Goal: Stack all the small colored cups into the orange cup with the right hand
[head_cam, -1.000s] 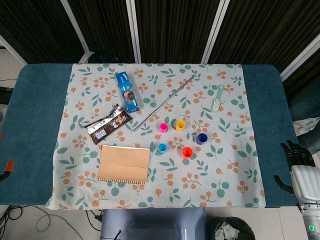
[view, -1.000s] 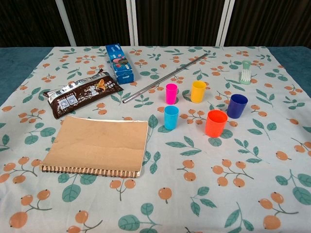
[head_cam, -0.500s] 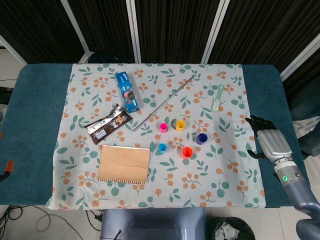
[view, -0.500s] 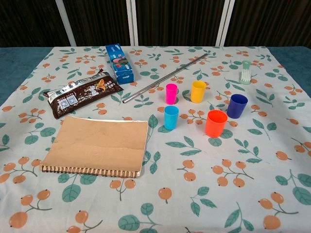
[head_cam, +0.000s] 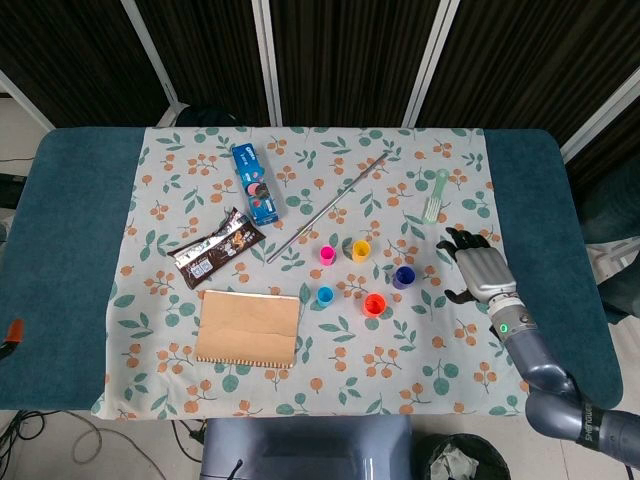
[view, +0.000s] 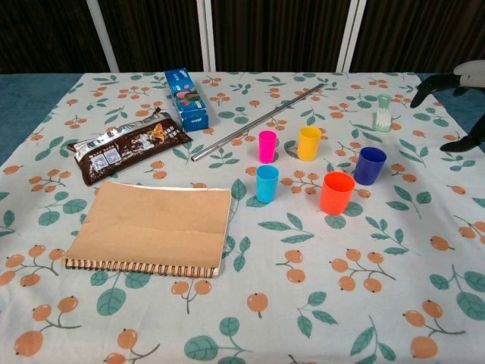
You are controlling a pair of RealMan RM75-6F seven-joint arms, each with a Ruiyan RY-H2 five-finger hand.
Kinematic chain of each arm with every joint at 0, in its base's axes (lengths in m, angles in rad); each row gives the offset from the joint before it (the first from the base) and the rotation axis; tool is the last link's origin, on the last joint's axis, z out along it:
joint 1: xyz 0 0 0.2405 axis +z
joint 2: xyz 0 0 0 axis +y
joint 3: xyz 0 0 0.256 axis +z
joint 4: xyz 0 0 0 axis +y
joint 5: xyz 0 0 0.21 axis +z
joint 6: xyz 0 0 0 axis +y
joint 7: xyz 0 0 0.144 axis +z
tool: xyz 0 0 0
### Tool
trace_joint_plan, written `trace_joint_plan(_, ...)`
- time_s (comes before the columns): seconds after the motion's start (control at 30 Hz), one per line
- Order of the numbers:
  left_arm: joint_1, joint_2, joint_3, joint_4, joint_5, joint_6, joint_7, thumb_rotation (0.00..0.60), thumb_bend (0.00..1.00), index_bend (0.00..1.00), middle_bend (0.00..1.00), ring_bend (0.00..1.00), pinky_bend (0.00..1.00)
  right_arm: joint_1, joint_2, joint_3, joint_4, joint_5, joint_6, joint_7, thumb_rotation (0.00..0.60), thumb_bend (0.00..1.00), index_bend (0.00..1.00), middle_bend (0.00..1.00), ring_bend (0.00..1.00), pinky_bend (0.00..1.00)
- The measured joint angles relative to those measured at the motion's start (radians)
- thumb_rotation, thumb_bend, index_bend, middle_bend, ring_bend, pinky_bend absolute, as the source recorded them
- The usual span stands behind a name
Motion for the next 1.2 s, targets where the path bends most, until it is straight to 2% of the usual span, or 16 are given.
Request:
trace_joint_plan(0.5, -0.002, 0.0, -0.009, -0.001, -0.021, -0.009, -0.005, 0.6, 0.35, 0.13, 0.03, 0.0, 0.03, 0.066, -0.157, -0.014, 0.103, 0.036, 0.047, -0.032, 0.6, 0.39, 0.28, 0.0, 0.02, 0.1)
trace_joint_plan(1.2, -0.006, -0.001, -0.02, -0.001, -0.043, -0.019, -0.011, 0.6, 0.35, 0.13, 0.03, 0.0, 0.03, 0.138, -0.249, -0.036, 0.175, 0.154, 0.028, -0.089, 0.6, 0.39, 0.34, 0.0, 0.02, 0.1)
